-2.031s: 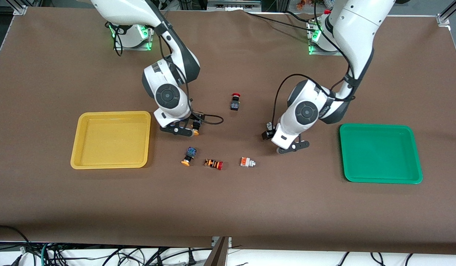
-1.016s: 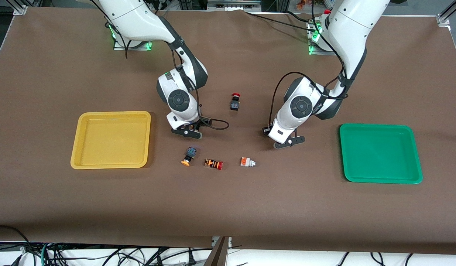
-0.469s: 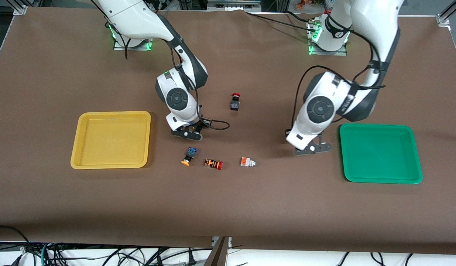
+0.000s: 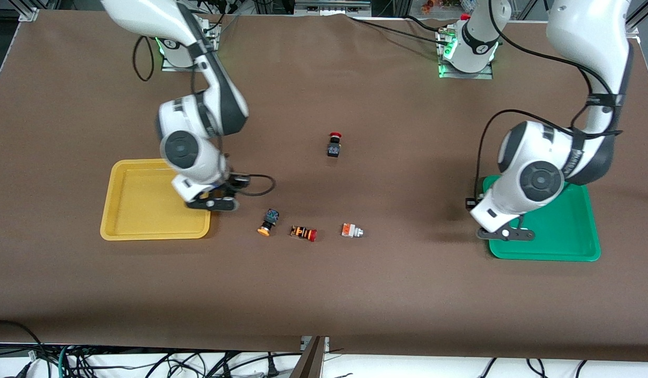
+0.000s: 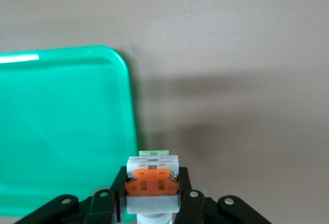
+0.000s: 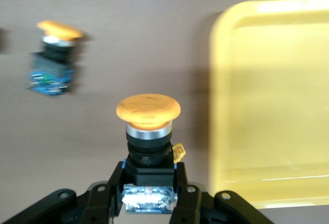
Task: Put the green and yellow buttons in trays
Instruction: 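Carry the buttons with both grippers to the yellow and green trays, then lower the buttons into the trays and open both grippers, then grasp a second yellow and white button with the right and left grippers, then carry the second buttons with both grippers to the matching trays, then lower the buttons beside the first ones and open both grippers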
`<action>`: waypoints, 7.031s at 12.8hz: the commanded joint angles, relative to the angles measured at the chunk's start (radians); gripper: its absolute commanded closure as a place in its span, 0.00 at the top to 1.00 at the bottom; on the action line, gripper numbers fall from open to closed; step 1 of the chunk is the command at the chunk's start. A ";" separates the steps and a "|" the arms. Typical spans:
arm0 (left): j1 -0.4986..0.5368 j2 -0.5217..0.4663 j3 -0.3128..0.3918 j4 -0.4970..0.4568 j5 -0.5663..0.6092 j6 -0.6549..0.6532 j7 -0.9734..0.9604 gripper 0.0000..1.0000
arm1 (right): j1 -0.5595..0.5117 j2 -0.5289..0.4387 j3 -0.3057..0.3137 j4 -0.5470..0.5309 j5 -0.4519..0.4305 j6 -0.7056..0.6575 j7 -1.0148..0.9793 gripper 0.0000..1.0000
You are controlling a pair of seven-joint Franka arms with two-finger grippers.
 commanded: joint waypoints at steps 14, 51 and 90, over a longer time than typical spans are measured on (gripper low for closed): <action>0.211 0.097 -0.081 0.007 0.036 0.141 0.334 1.00 | -0.296 0.160 -0.162 -0.028 0.018 0.015 -0.576 0.00; -0.046 0.573 -0.423 0.253 -0.409 0.688 1.448 0.98 | 0.211 0.322 -0.076 0.203 0.232 0.293 0.406 0.99; 0.388 0.265 0.003 0.201 -0.147 -0.038 1.112 0.00 | 0.203 0.180 -0.489 -0.217 0.389 0.101 -0.527 0.05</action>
